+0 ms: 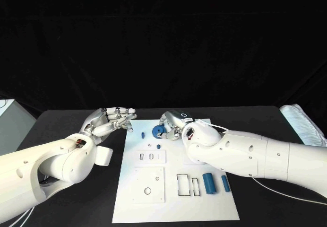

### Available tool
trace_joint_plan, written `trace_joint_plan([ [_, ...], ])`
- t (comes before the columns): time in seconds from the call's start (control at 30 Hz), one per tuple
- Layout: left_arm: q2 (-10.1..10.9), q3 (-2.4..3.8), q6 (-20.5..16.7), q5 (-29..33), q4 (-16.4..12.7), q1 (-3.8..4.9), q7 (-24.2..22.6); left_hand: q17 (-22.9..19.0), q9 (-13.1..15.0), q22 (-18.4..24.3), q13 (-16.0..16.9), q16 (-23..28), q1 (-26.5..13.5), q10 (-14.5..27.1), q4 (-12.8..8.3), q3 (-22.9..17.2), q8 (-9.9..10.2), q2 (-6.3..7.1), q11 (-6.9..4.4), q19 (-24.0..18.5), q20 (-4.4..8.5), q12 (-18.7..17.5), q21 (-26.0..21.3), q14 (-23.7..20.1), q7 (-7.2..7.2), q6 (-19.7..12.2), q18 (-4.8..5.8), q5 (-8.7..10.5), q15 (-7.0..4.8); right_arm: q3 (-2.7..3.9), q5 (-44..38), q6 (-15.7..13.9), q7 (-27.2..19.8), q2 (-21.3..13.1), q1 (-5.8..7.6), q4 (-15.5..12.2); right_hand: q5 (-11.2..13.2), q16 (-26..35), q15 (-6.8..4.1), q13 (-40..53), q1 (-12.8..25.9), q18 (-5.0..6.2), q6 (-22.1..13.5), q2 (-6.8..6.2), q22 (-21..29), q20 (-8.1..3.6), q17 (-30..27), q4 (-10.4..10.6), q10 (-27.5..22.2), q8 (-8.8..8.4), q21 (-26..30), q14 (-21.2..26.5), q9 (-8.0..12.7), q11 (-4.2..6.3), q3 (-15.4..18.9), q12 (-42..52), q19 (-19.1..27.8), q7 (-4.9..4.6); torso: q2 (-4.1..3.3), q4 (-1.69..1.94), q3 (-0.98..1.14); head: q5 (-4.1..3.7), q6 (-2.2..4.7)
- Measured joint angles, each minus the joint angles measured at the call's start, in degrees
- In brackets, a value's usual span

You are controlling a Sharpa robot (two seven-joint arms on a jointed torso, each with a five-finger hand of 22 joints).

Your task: Assemble the parts on the task board

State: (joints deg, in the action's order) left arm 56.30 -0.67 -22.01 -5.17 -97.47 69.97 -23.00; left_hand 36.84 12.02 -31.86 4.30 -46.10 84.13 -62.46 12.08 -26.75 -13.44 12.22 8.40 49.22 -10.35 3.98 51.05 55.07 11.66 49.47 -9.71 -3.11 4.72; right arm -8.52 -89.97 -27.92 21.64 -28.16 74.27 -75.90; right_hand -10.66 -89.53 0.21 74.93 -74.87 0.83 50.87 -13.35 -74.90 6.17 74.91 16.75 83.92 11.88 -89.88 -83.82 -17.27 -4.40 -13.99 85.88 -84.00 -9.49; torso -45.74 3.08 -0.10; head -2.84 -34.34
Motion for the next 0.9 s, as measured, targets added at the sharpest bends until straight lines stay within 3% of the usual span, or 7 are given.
trace_joint_plan([
  [0.43,0.1,0.00,0.0,0.0,0.0,0.00,0.1,0.0,0.0,-0.1,0.0,0.0,0.0,0.0,-0.1,-0.1,0.0,0.00,0.00,-0.4,0.02,0.0,0.2,0.0,0.00,0.0,0.00,0.00,0.00,-0.04,2.1,1.4,-1.1,-0.5,-0.10,-0.3,0.0,0.0,0.00,0.0,3.8,0.00,1.8,2.29,0.0,0.00,0.0,0.0,0.0,0.51,0.0,0.0,-0.2,0.00,0.0,0.7,0.0,0.73,0.01,-0.03,0.02,-0.05,-0.12],
  [0.9,0.2,0.00,0.0,0.0,0.0,0.00,0.2,-0.1,0.0,-0.1,0.0,0.0,0.0,0.0,-0.1,-0.1,0.0,0.00,0.00,-0.4,0.02,0.0,0.2,0.0,0.00,0.0,-0.01,0.00,0.00,0.07,3.1,2.1,-1.5,-0.7,0.07,-0.1,0.0,0.0,0.00,0.0,5.1,0.00,1.8,2.49,0.0,0.00,0.0,0.0,0.0,0.50,0.0,0.0,-0.2,0.01,0.0,0.7,0.0,0.75,0.00,0.01,-0.02,-0.16,-0.07],
])
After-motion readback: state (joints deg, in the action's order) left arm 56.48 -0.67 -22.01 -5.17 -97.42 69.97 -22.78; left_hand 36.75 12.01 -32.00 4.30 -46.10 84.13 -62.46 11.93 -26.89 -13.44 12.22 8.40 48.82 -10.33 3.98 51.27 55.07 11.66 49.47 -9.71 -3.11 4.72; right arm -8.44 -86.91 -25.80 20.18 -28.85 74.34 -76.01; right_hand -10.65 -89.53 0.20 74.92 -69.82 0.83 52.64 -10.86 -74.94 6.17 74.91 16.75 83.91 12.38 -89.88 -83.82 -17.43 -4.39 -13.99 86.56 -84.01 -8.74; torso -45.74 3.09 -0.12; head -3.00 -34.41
